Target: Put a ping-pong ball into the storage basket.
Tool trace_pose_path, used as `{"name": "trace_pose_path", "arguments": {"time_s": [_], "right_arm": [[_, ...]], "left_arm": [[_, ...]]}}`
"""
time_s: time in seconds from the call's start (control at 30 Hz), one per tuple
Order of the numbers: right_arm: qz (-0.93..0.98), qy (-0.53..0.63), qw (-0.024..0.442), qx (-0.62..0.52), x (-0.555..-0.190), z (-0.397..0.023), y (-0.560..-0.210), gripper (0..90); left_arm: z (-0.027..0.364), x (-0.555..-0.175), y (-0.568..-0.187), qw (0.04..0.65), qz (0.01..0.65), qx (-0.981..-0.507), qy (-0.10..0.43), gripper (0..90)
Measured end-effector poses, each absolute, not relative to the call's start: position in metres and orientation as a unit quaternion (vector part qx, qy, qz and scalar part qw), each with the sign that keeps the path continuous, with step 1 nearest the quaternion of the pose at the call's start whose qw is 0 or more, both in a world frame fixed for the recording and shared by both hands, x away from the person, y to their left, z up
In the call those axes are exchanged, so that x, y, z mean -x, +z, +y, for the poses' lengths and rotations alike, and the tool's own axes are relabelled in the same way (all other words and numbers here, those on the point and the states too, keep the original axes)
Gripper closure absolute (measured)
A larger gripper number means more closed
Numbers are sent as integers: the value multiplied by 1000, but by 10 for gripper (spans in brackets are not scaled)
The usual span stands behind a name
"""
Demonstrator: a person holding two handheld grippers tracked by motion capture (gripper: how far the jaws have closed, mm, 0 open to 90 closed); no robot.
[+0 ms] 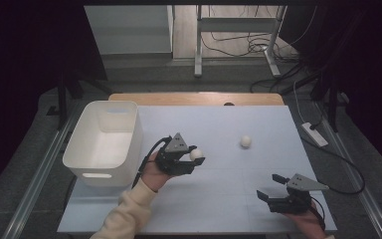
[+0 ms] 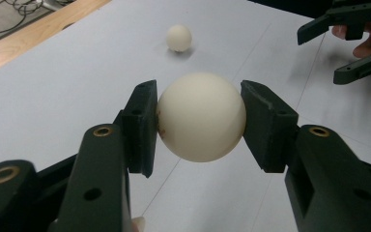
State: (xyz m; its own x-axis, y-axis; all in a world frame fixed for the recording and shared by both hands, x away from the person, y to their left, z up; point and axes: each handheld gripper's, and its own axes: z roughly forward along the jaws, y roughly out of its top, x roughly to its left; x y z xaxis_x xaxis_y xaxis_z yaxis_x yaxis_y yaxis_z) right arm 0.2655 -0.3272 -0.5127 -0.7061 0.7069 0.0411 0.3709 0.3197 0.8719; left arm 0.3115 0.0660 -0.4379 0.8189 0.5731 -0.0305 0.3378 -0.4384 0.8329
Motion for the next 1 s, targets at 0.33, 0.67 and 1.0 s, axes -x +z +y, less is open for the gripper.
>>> {"name": "trace_pose_path", "arguments": {"time_s": [0.33,0.67,1.0], "right_arm": [[793,473,178,-341,-266,-328,-513,131],[793,472,180,-340,-265,-328,-513,131],[793,472,180,-341,-265,-328,-513,131]], "left_arm": [[72,-312,-434,463,277,-831,135,509],[79,-311,-427,471,281,-824,143,509],[86,-310,-422,478,285,-817,148,509]]}}
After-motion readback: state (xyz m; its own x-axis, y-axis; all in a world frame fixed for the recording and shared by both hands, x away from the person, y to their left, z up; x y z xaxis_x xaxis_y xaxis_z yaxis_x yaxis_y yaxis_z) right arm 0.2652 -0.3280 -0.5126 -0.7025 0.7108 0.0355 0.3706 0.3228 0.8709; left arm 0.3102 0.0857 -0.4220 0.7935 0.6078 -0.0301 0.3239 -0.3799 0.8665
